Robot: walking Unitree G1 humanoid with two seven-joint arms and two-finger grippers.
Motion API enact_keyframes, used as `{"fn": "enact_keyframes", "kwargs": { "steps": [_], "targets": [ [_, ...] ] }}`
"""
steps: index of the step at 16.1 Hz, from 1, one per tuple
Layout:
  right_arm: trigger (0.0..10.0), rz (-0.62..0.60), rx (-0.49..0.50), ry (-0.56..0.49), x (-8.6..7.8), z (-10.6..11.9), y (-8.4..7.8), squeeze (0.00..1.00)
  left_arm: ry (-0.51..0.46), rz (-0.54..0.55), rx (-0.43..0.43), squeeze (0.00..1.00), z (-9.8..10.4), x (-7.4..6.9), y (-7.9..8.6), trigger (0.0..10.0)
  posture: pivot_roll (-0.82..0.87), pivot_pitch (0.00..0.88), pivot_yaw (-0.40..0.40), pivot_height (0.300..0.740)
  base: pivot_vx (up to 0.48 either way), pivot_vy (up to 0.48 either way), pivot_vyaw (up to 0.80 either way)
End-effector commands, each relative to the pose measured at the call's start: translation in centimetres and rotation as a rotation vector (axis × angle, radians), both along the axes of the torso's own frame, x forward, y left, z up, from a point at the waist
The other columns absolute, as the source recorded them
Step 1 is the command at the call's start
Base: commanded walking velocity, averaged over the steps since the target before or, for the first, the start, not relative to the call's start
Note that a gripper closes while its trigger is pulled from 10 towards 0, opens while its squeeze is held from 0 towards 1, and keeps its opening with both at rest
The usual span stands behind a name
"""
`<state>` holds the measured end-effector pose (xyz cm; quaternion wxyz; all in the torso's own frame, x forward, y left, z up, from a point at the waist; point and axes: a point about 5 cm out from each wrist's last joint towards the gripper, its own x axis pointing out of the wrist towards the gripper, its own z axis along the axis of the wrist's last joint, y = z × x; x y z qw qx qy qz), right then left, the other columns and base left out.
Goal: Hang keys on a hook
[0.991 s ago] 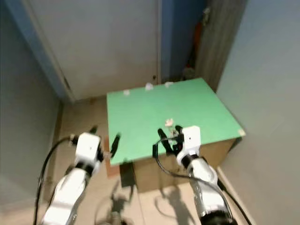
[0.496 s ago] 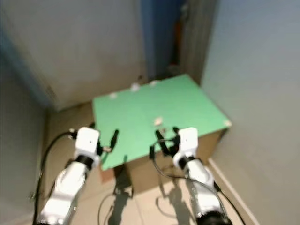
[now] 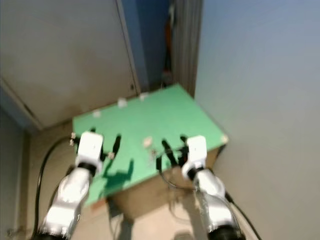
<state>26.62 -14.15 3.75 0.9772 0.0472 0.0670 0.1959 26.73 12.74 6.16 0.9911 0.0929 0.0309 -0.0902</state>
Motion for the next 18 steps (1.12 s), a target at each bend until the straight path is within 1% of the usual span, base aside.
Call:
{"fn": "enact_keyframes", "kwargs": {
  "steps": [1,3,4,5,6,7,9,11,13,14,15,17,18],
  "targets": [
    [10.0,0.009,0.003,-0.013,0.2,0.3,0.2,0.0,0.006,-0.01,0.033,0.0,0.0,0.2,0.0,10.0,-0.17,0.0,0.1,0.74,0.364,-0.311,0.0],
    [10.0,0.014,0.0,-0.008,-0.1,0.1,0.2,0.0,0.03,-0.036,0.079,0.0,-0.2,0.6,0.0,10.0,-0.17,0.0,0.1,0.74,0.364,-0.307,0.0],
    [10.0,0.015,0.0,-0.007,-0.1,0.1,0.2,0.0,0.031,-0.03,0.084,0.0,-0.2,0.7,0.0,10.0,-0.17,0.0,0.102,0.74,0.364,-0.311,0.0],
    [10.0,0.017,-0.001,-0.006,-0.3,0.0,0.3,0.0,0.064,-0.071,0.098,0.0,-0.6,0.8,-0.4,10.0,-0.17,0.0,0.103,0.74,0.364,-0.307,0.0],
    [10.0,0.018,-0.001,-0.004,-0.4,-0.1,0.3,0.0,0.055,-0.056,0.092,0.0,-0.5,1.0,-0.3,10.0,-0.18,0.0,0.104,0.74,0.0,0.0,0.0],
    [10.0,0.018,-0.002,-0.002,-0.5,-0.1,0.3,0.0,0.052,-0.046,0.11,0.0,-0.4,1.2,-0.2,10.0,-0.18,0.0,0.104,0.74,0.0,0.0,0.0],
    [10.0,0.017,-0.003,0.004,-0.7,-0.2,0.3,0.0,0.052,-0.012,0.071,0.0,0.0,2.0,0.2,10.0,-0.18,0.0,0.105,0.74,0.0,0.0,0.0],
    [10.0,0.015,-0.005,0.008,-0.9,-0.2,0.1,0.0,0.031,-0.012,0.071,0.0,0.3,2.3,0.3,10.0,-0.19,0.0,0.104,0.74,0.0,0.0,0.0],
    [10.0,0.007,-0.01,0.007,-0.9,-0.1,-0.3,0.0,0.002,0.005,0.048,0.0,0.5,2.1,0.3,10.0,-0.19,0.0,0.104,0.74,0.0,0.0,0.0],
    [10.0,0.01,-0.005,0.006,-0.9,0.0,-0.5,0.0,0.007,0.005,0.041,0.0,0.3,1.8,0.2,10.0,-0.19,0.0,0.103,0.74,0.0,0.0,0.0],
    [10.0,0.028,0.008,0.013,-0.9,0.1,-0.4,0.0,0.0,0.02,0.002,0.0,0.3,1.4,0.2,10.0,-0.19,0.0,0.101,0.74,0.0,0.0,0.0],
    [10.0,0.089,0.007,0.003,-0.6,0.7,0.4,0.0,-0.013,0.051,-0.024,0.0,0.1,0.7,0.5,10.0,-0.18,0.0,0.093,0.74,0.0,0.0,0.0],
    [10.0,0.093,0.007,-0.001,-0.3,0.8,0.6,0.0,-0.022,0.056,-0.025,0.0,0.1,0.5,0.6,10.0,-0.17,0.0,0.088,0.74,0.0,0.0,0.0]
  ]
}}
